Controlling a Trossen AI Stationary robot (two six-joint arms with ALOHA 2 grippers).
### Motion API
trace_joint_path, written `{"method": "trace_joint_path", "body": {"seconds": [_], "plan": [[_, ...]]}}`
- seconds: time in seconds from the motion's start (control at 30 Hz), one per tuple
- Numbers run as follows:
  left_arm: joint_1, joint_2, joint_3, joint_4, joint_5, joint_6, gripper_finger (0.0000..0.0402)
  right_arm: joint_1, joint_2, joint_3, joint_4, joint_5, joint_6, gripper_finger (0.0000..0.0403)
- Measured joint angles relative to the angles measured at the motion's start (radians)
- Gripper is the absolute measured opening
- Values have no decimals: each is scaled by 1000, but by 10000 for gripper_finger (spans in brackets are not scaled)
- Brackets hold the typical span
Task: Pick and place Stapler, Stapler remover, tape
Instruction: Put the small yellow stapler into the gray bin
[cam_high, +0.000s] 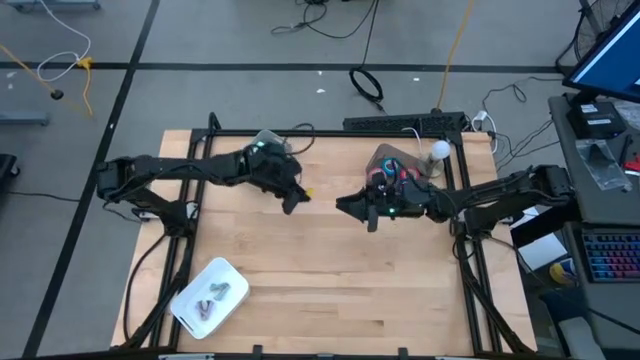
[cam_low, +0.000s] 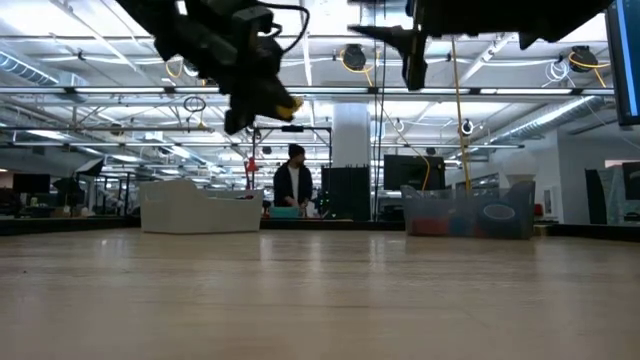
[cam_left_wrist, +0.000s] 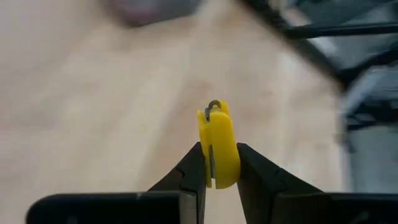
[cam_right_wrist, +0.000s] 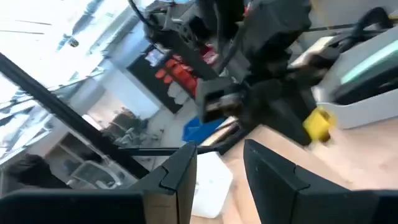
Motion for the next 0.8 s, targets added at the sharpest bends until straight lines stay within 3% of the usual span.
{"method": "trace_joint_path", "body": {"seconds": [0.2, 0.4, 0.57, 0.8], "plan": [[88, -87, -1, -211, -167, 78, 60, -5, -38, 4, 5, -1, -25, 125], [197, -129, -3, -297, -475, 137, 70, -4, -46, 2, -3, 1, -42, 125], [301, -103, -2, -229, -503, 256, 63, -6, -44, 2, -15, 4, -42, 125], [383, -1, -1, -178, -404, 264, 72, -6, -44, 2, -22, 5, -41, 125]]}}
